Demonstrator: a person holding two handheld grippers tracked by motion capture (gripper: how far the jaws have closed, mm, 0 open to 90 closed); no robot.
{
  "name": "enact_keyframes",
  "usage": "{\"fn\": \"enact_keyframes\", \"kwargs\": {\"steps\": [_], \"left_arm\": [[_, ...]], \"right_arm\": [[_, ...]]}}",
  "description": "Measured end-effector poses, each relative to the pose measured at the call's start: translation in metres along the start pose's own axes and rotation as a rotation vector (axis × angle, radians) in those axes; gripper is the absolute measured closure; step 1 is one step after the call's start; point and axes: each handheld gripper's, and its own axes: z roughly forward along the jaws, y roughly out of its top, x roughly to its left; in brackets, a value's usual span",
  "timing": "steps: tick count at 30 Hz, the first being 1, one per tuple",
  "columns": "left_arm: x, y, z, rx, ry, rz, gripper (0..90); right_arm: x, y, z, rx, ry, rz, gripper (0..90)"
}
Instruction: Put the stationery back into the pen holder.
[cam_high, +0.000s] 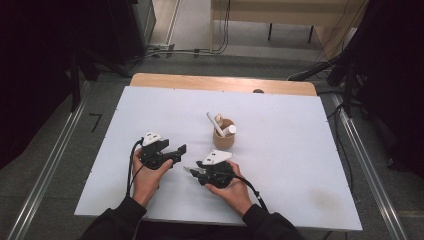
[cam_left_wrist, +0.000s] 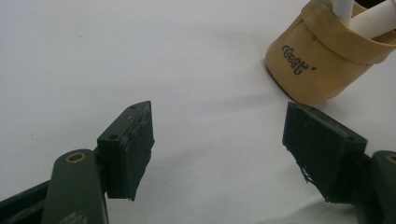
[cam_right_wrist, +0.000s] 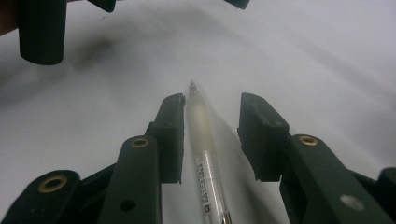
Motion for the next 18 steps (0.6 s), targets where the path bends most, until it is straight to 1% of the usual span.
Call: {"fn": "enact_keyframes", "kwargs": {"steps": [12,18], "left_arm": [[-0.0004,-0.0003,0.0003,0.002,-0.004,0.003,25.7],[-0.0006,-0.0004,0.0003,0.002,-0.004,0.003,25.7]], "right_arm": [[0.0021,0.0011,0.0033,0.036,0.005,-0.028,69.1],[0.0030,0.0017,0.0048,0.052,0.000,-0.031,70.3]]}}
